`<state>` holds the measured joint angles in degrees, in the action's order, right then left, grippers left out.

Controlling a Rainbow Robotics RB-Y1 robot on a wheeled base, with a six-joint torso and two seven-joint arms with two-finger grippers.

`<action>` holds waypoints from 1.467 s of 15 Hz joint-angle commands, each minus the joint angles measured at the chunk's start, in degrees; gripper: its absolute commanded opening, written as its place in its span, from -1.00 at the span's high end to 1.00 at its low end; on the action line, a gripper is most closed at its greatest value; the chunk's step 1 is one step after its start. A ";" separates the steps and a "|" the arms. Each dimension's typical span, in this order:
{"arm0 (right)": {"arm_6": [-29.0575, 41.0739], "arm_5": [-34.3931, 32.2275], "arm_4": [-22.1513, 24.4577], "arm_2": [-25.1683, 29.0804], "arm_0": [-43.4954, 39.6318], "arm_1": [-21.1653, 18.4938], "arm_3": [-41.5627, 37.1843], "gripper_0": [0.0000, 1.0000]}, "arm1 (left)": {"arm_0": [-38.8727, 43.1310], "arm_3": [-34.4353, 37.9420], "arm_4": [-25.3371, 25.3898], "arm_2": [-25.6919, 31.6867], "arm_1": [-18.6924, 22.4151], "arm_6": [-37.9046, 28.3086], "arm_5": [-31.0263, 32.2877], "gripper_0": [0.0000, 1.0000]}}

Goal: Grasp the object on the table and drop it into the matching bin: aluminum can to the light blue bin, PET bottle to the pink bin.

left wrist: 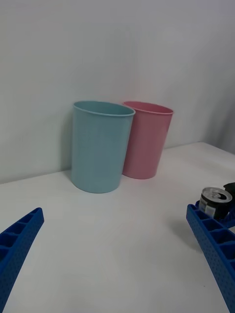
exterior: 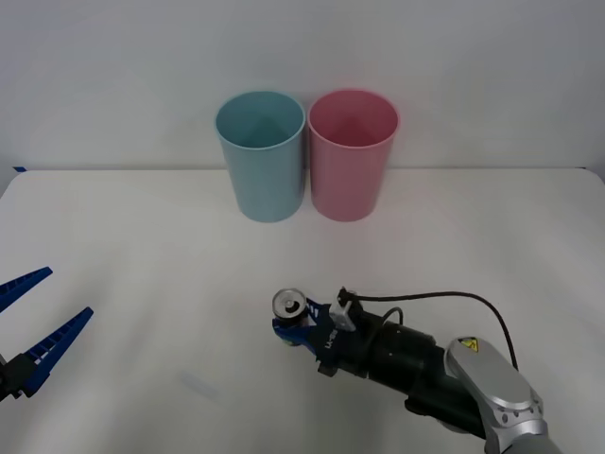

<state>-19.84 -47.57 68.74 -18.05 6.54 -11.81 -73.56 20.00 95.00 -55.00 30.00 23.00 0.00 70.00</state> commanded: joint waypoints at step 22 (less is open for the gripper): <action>48.85 24.80 6.31 1.97 -3.29 -19.74 -46.32 1.00 | 0.00 0.00 0.00 0.00 0.00 0.00 0.00 -1.00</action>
<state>28.21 -23.45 75.05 -16.09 2.23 -30.99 -119.88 20.00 95.00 -55.00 30.00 23.00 0.00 70.00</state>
